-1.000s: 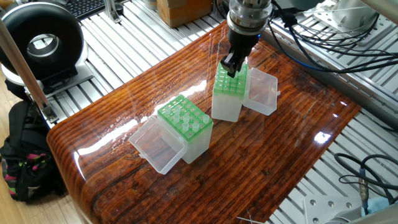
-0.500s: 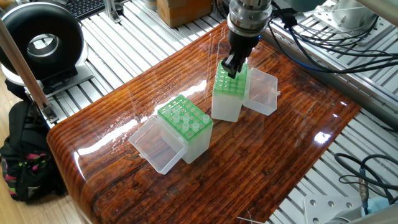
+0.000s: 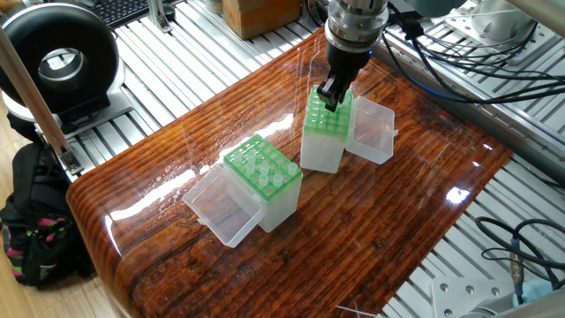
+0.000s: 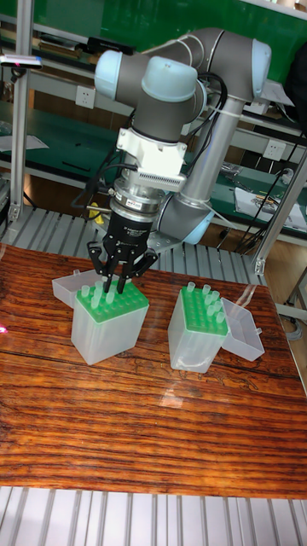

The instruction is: Transfer all large pipette tips from one holder to another

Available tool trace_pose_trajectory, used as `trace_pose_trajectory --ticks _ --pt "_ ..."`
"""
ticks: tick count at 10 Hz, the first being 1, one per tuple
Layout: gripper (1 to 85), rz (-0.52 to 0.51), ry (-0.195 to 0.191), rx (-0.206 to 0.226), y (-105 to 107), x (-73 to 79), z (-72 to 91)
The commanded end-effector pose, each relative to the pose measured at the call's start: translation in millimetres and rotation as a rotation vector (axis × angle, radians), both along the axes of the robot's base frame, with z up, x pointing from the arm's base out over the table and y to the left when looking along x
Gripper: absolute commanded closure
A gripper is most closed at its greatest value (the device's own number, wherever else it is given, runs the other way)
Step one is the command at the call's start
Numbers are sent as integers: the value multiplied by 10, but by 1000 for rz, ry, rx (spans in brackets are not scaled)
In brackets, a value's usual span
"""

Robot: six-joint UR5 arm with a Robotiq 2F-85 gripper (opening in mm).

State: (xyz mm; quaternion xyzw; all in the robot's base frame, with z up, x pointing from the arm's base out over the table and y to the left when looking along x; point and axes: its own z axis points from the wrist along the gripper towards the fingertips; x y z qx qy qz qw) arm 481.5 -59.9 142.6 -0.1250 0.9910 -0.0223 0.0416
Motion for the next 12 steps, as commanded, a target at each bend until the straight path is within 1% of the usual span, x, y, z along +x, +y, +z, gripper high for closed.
trace_pose_trajectory --ticks 1,3,5,8,12 --pt "577 8 -7 14 13 12 -2" --pt "590 9 -13 20 44 44 -22" --pt "620 7 -14 25 69 60 -16" --pt "643 1 -15 24 88 91 3" --pt "650 1 -12 25 88 78 39"
